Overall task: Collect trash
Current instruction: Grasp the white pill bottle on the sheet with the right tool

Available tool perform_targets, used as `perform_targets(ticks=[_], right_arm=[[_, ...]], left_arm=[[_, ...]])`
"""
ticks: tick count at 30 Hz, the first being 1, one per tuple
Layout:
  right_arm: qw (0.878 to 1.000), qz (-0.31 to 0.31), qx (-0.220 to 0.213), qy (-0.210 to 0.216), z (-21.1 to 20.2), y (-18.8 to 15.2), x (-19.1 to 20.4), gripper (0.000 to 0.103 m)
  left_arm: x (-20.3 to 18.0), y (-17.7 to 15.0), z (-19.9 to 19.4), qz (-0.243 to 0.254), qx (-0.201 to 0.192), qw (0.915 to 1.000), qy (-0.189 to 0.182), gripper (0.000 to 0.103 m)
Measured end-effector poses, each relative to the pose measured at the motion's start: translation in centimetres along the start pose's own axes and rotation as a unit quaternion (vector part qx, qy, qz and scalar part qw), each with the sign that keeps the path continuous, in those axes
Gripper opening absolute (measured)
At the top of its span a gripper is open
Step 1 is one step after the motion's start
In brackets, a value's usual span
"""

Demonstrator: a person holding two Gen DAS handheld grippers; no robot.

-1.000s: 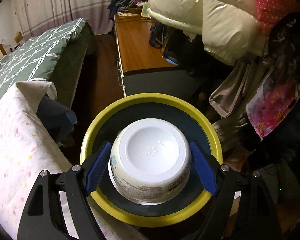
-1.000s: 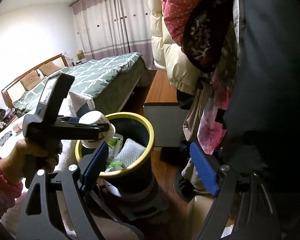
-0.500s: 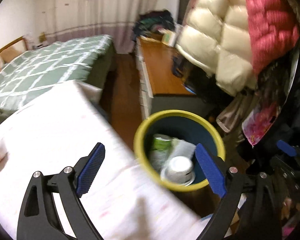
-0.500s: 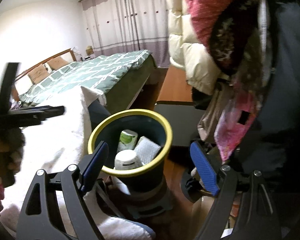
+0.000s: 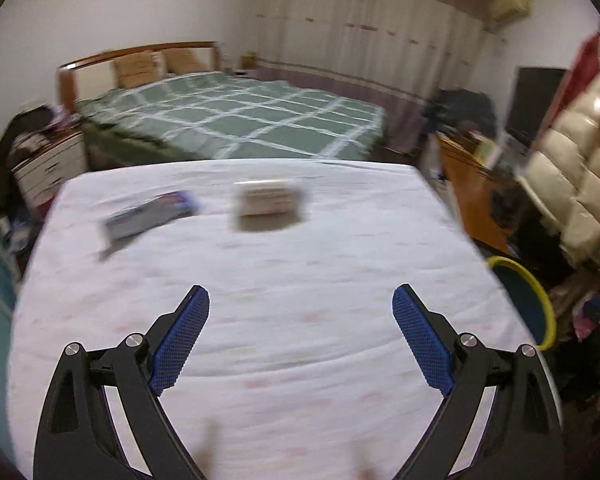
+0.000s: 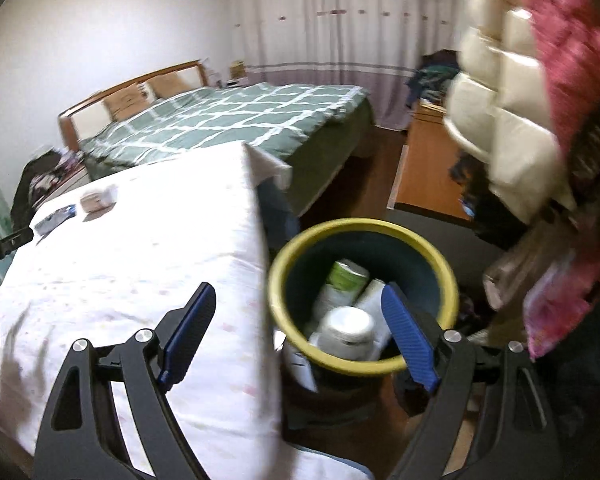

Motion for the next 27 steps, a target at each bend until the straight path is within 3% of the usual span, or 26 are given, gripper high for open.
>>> perform_targets(ticks=[7,13,16,22,27], right_arm=[[0.997,-0.057,-0.004,0.054,3.7,5.8,9.7,0.080],[0.988,-0.078,0.001,0.130,7.8,10.6,18.4,0.081],[0.981,-0.083,0.025,0.174,11.1,13.0,23.1,0.081],[0.977,-0.111,0.018,0.183,16.0,16.6,30.0,0.086],[0.978,-0.118,0.034,0.171,20.6,18.1,33.3,0.089]], left_arm=[[9.6,-0.7,-0.2,-0.035,-0.002,0.9980,0.052,0.092],[12.1,-2.0,0.2,-0.056,0.020,0.9968,0.053,0.092],[12.0,-2.3,0.4,-0.060,0.026,0.9966,0.050,0.092],[10.1,-2.7,0.5,-0.032,0.022,0.9971,0.066,0.092],[9.8,-2.6,0.4,-0.026,0.016,0.9972,0.068,0.092]])
Point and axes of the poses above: each gripper's, at about its wrist camera, not at the fingertips, and z roughly the way its jaws point, x to its left, y to its top, the point moved 4 cm from there along z, roughly the way its jaws point, and after that the axes turned 10 degrees about -z, right-handed, at the moved point
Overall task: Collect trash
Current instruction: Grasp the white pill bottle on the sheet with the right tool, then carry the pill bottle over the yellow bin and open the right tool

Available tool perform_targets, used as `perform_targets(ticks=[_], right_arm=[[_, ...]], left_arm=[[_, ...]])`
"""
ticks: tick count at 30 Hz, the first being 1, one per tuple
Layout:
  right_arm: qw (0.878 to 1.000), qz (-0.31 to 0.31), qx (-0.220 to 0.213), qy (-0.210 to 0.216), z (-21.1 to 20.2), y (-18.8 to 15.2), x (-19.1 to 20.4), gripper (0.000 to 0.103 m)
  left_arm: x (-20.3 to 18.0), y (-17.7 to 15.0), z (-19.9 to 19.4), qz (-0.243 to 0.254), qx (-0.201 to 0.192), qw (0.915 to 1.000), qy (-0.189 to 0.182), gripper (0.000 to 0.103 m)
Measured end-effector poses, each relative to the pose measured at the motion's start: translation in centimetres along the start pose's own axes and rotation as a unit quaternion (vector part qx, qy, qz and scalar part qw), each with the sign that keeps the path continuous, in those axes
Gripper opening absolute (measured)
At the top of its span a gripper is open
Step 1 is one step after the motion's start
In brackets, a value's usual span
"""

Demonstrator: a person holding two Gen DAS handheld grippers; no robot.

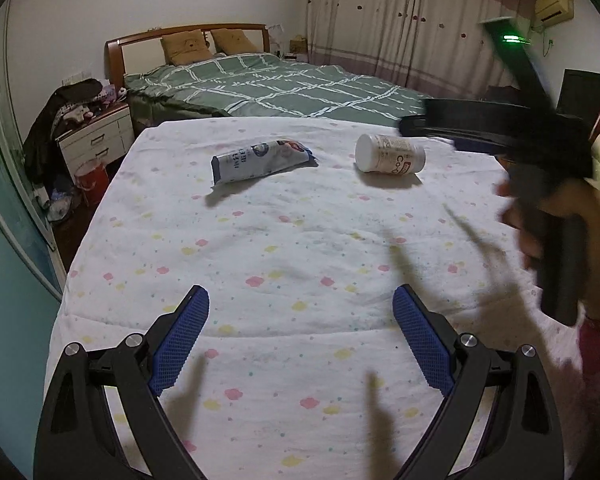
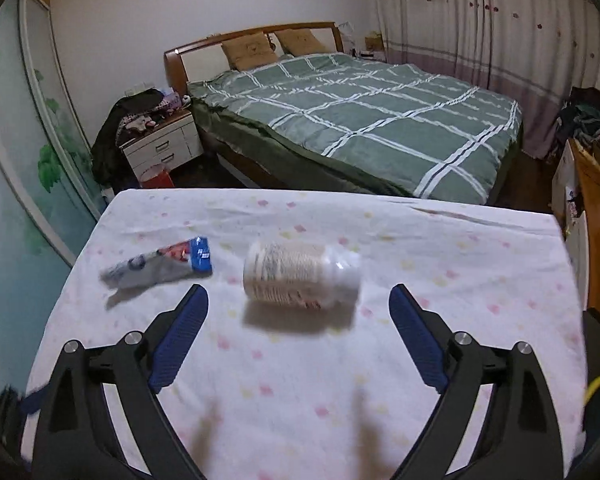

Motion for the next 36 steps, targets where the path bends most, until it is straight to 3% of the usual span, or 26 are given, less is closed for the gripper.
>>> perform_targets(ticks=[10,17,19,22,27,36], right_arm=[[0.999,0.013,0.039,-0.034,6.4,1.4,0.1,0.089],[0.998,0.016,0.050,-0.038,7.1,0.8,-0.2,0.089],[0.998,0.011,0.055,-0.036,7.3,0.6,-0.2,0.081],[0.998,0.009,0.053,-0.042,7.1,0.2,-0.1,0.080],[0.998,0.007,0.039,-0.045,4.7,-0.2,0.0,0.080],[0.998,0.012,-0.002,-0.057,-5.1,-3.1,-3.9,0.080]], left_arm=[[0.2,0.0,0.1,-0.008,0.005,1.0000,-0.001,0.092],[0.2,0.0,0.2,-0.011,0.008,0.9999,-0.004,0.092],[0.2,0.0,0.3,-0.011,0.008,0.9999,-0.003,0.092],[0.2,-0.1,0.4,-0.012,0.009,0.9999,-0.003,0.092],[0.4,-0.1,0.4,-0.011,0.008,0.9999,-0.002,0.092],[0.3,-0.1,0.1,-0.007,0.003,1.0000,0.006,0.092]])
Point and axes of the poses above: each gripper's, at about its wrist camera, not at the fingertips, and z roughly the way its jaws point, x to its left, y to its top, the point moved 4 cm from there along z, roughly the way its jaws point, and after that the axes turned 10 degrees about -z, right-handed, at the moved point
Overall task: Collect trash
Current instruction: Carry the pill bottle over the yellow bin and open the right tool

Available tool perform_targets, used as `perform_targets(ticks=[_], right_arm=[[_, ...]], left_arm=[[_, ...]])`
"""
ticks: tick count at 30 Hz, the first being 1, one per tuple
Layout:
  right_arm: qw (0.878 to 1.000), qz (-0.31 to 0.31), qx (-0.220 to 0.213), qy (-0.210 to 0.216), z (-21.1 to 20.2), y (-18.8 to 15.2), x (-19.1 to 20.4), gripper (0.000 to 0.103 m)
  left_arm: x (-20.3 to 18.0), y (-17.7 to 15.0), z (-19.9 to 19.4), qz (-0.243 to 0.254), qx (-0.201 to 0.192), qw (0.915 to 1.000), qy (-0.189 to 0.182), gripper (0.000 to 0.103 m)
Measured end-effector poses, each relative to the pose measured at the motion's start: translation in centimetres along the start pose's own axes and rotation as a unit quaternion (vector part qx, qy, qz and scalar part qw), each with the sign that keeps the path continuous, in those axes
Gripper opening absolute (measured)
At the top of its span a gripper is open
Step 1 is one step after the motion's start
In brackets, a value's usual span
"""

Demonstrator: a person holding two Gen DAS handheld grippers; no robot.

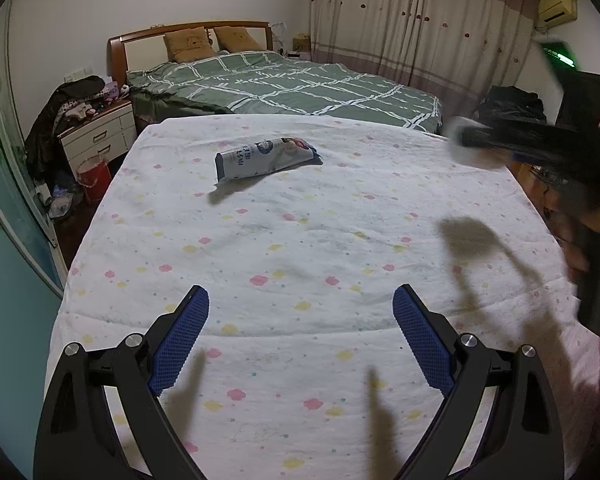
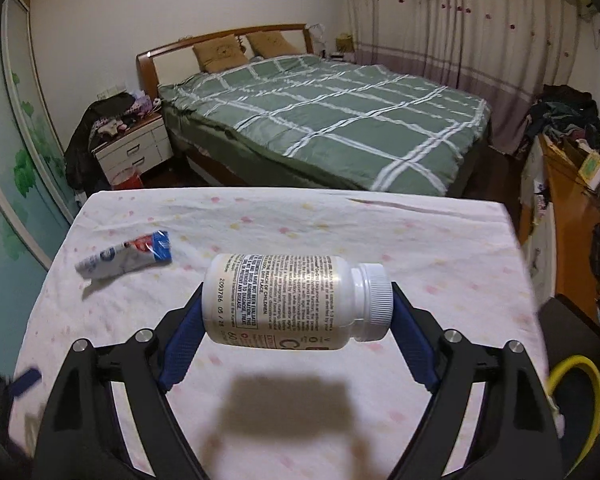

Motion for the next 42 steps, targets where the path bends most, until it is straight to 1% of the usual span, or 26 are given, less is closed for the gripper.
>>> perform_targets(ticks=[1,4,7,9,13,18,20,22,25,29,33,37,40,42], right_arm=[[1.000,0.004,-0.002,-0.003,-0.8,-0.6,-0.7,0.081],[0.999,0.032,-0.008,-0.023,-4.3,-3.8,-4.9,0.081],[0.997,0.065,-0.009,-0.047,-6.8,-6.7,-8.9,0.081],[0.993,0.094,-0.010,-0.073,-8.8,-9.4,-12.2,0.081],[0.981,0.149,-0.003,-0.126,-12.0,-14.4,-18.4,0.081],[0.962,0.211,0.027,-0.172,-13.3,-20.4,-25.1,0.081],[0.956,0.225,0.041,-0.183,-12.9,-22.3,-26.9,0.081],[0.951,0.241,0.058,-0.182,-12.0,-24.0,-28.4,0.081],[0.946,0.257,0.083,-0.177,-10.1,-25.5,-29.8,0.081],[0.941,0.267,0.116,-0.175,-7.2,-26.5,-30.2,0.081],[0.938,0.270,0.133,-0.173,-6.3,-27.0,-30.5,0.081],[0.938,0.265,0.123,-0.185,-7.3,-26.3,-30.5,0.085],[0.942,0.261,0.099,-0.188,-9.0,-24.9,-29.5,0.085],[0.946,0.255,0.074,-0.184,-10.2,-23.3,-28.2,0.085]], left_arm=[[0.0,0.0,-0.1,0.000,-0.001,1.0000,0.001,0.092],[0.1,0.0,-0.3,-0.001,-0.005,1.0000,0.004,0.092],[0.2,0.1,-0.3,-0.002,-0.006,1.0000,0.007,0.092],[0.2,0.1,-0.3,-0.004,-0.006,0.9999,0.008,0.092],[0.2,0.1,-0.4,-0.003,-0.009,0.9999,0.010,0.092],[0.3,0.1,-0.3,-0.005,-0.004,0.9999,0.008,0.092],[0.3,0.1,-0.2,-0.005,-0.002,0.9999,0.009,0.092],[0.3,0.1,-0.2,-0.004,-0.001,1.0000,0.009,0.092],[0.3,0.1,-0.1,-0.004,0.000,1.0000,0.007,0.092],[0.3,0.2,0.1,-0.005,0.000,1.0000,0.006,0.092],[0.1,0.1,0.0,-0.001,0.000,1.0000,0.003,0.092],[-0.2,0.1,0.1,0.005,-0.001,1.0000,-0.001,0.092],[-0.5,0.0,0.1,0.009,0.001,1.0000,-0.003,0.092],[-0.6,-0.1,0.2,0.012,0.002,0.9999,-0.001,0.092]])
Point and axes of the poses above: each gripper's, at about its wrist camera, not at the fingertips, and z roughly the way its jaws point, x to its left, y to its top, the point moved 4 cm from there along z, roughly the way its jaws point, and after that the axes turned 10 degrees about -z, right-handed, at the moved point
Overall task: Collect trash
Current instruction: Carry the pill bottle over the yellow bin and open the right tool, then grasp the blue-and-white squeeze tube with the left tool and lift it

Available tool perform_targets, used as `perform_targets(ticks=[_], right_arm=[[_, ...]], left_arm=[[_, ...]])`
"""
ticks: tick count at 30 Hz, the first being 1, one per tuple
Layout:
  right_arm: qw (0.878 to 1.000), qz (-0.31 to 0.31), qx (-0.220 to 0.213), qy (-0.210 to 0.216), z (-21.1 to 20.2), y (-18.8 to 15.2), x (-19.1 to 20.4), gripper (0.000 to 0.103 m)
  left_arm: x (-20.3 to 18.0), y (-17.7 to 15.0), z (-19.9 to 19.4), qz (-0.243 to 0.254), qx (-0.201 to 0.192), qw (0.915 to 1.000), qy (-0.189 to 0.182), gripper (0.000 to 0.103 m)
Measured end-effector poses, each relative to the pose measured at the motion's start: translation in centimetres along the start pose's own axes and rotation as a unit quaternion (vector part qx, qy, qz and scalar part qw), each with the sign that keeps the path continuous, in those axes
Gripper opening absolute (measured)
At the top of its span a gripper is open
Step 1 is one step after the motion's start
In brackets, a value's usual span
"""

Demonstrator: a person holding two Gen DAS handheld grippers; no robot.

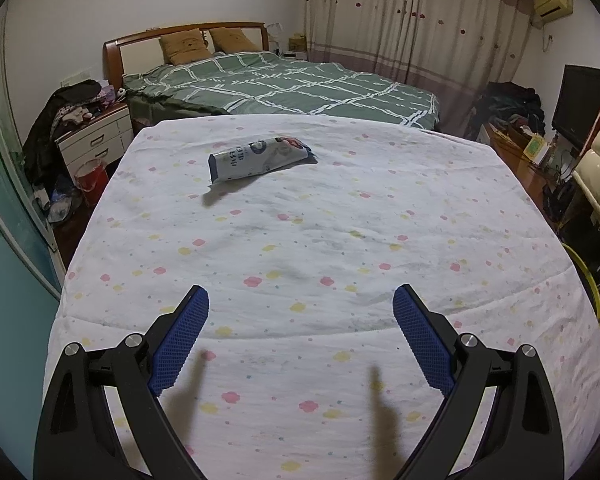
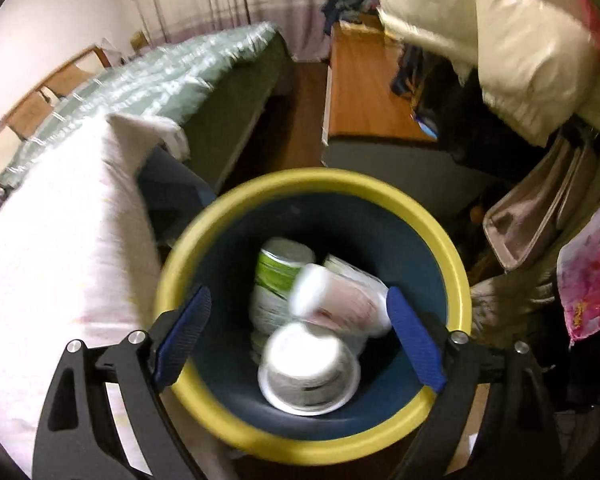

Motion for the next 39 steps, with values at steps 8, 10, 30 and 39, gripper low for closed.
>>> perform_targets(ticks=[8,10,30,39], right_arm=[[0.989,-0.055,-0.118,0.076,-8.3,4.5,9.5,0.086],[0.981,-0.076,-0.145,0.103,-10.1,5.7,12.6,0.087],[0.964,-0.121,-0.187,0.143,-9.6,5.6,19.1,0.090],[0.968,-0.111,-0.172,0.144,-8.3,5.5,18.6,0.090]], left_arm=[[-0.2,0.7,-0.9,-0.017,0.010,0.9995,-0.025,0.092],[-0.2,1.3,-1.4,-0.010,0.008,0.9997,-0.021,0.092],[1.5,12.8,9.4,0.096,0.042,0.9943,0.020,0.092],[1.8,15.0,15.6,0.100,0.102,0.9896,-0.017,0.082]])
Point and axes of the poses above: each gripper's, at about its wrist camera, not at the fingertips, and z roughly the way its jaws point, x to its left, y to its top, the point moved 4 cm from there along z, roughly the way its jaws point, and after that the axes turned 10 degrees about -z, right-handed, at the moved point
